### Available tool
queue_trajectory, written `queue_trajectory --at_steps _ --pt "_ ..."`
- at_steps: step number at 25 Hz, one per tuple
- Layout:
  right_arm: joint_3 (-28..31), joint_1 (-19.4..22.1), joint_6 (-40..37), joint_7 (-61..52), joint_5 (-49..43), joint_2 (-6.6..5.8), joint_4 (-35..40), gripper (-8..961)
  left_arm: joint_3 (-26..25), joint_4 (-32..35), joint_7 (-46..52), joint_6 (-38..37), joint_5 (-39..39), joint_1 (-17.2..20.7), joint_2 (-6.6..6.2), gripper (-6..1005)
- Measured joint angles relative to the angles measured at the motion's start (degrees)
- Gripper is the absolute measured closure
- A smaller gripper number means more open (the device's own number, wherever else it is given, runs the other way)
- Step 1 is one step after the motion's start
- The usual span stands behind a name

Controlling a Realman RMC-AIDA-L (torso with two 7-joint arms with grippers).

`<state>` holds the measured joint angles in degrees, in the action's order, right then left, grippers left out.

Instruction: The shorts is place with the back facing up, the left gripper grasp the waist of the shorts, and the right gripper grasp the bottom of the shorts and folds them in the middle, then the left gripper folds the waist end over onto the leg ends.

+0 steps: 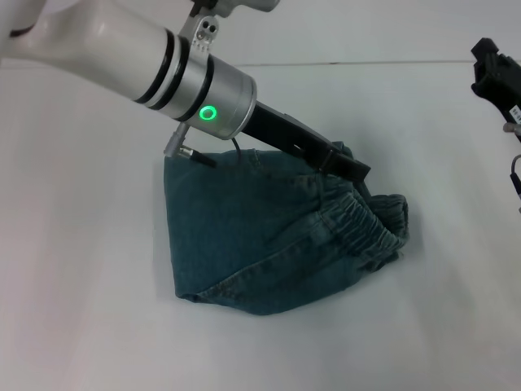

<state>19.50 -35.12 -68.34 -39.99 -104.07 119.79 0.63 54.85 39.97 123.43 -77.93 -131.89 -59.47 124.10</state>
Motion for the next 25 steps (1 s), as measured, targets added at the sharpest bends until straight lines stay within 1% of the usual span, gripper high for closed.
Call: queue_trajectory --at_steps 2,4,7,9,10,11,12,14,15,17,19,20,21,25 --pt "-1.56 0.18 -0.19 -0.87 -0.01 -0.02 0.22 954 -0.25 1.46 -0.41 0.36 2.02 1.89 -0.07 606" --pt "-4.46 0.22 -0.95 -3.81 -0.03 -0.11 1.81 954 -0.56 3.82 -1.12 0.17 5.13 4.63 -0.18 527" --pt "-11.09 0.27 -3.66 -11.64 -0.08 -0.19 6.74 955 -0.62 8.15 -3.28 -0.83 11.89 10.62 -0.35 417" --pt "-17.95 0.73 -8.01 -18.88 -0.1 -0.25 12.64 955 -0.78 10.38 -4.88 -2.18 16.58 15.21 -0.51 357" --pt "-21.29 1.1 -10.54 -22.16 -0.09 -0.32 15.73 955 -1.04 10.81 -5.68 -2.96 18.24 16.89 -0.59 328" --pt "-24.01 1.45 -12.94 -25.13 -0.1 -0.37 18.56 955 -1.65 11.24 -7.22 -4.28 20.36 19.65 -0.68 298" --pt "-27.74 2.08 -15.32 -28.48 -0.1 -0.52 22.1 955 -2.2 11.33 -8.3 -5.29 21.58 21.58 -0.76 268" --pt "-33.98 3.24 -19.75 -34.57 -0.11 -0.85 28.17 955 -4.45 11.29 -10.81 -7.9 22.97 25.26 -0.81 208" --pt "-37.26 4.01 -22.07 -37.21 -0.11 -1.06 31.38 955 -6.55 11.15 -12.52 -9.82 23.06 27.71 -0.82 184" --pt "-42.9 5.52 -25.95 -42.78 -0.38 -1.55 37.45 939 -7.68 11.11 -13.22 -10.77 22.97 28.79 -0.82 135" --pt "-45.54 6.24 -28.81 -47.57 -1.81 -1.72 42.3 908 -10.07 11.09 -14.74 -13.23 22.47 31.34 -0.81 87" --pt "-46.74 6.26 -32.2 -51.86 -5.61 -1.76 46.98 892 -10.82 11.14 -15.34 -14.21 22.29 32.15 -0.81 63" --pt "-46.74 6.26 -32.2 -51.86 -5.61 -1.76 46.98 876 -11.59 11.2 -16.01 -15.29 22.03 32.99 -0.81 63" --pt "-46.9 5.58 -38.5 -54.9 -14.2 -1.65 51.5 813 -13.74 11.42 -18.32 -18.59 19.47 35.6 -0.65 63"
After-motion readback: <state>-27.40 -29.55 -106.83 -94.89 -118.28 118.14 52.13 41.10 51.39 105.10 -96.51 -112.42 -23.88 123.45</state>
